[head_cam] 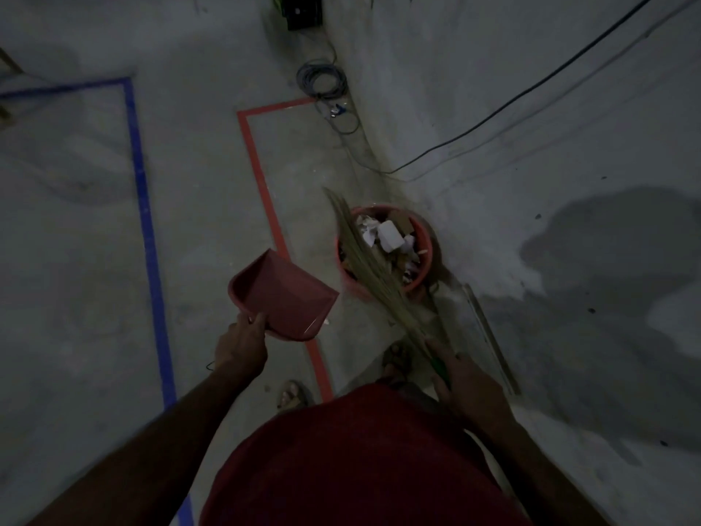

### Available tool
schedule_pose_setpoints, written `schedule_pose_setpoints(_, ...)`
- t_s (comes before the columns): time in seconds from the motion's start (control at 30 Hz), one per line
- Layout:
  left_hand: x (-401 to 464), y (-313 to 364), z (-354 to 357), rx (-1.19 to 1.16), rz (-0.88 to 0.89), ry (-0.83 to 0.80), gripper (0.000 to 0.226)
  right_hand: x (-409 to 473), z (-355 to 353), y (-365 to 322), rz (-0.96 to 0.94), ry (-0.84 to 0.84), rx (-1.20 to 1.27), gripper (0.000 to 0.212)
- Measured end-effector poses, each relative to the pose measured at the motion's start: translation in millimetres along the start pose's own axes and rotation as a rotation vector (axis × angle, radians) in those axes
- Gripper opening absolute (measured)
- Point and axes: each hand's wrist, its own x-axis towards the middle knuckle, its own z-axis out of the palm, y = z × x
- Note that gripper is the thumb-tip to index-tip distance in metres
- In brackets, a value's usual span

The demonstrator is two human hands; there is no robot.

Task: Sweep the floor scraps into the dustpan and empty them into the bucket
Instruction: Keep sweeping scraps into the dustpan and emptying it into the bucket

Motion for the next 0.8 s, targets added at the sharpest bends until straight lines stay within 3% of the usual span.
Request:
schedule_pose_setpoints(0.3, -48, -86, 35, 0.032, -0.139, -0.072, 0.043, 0, 39, -36, -0.081, -0.015, -0.049, 0.071)
schedule_pose_setpoints(0.6, -47, -122, 116, -0.024, -0.261, -0.152, 0.050, 45, 113, -45, -0.123, -0.132, -0.129, 0.082)
schedule_pose_setpoints(0.8, 23, -134, 224, -0.047, -0.329, -0.184, 0.049, 155, 213, -33, -0.077, -0.155, -0.068, 0.062)
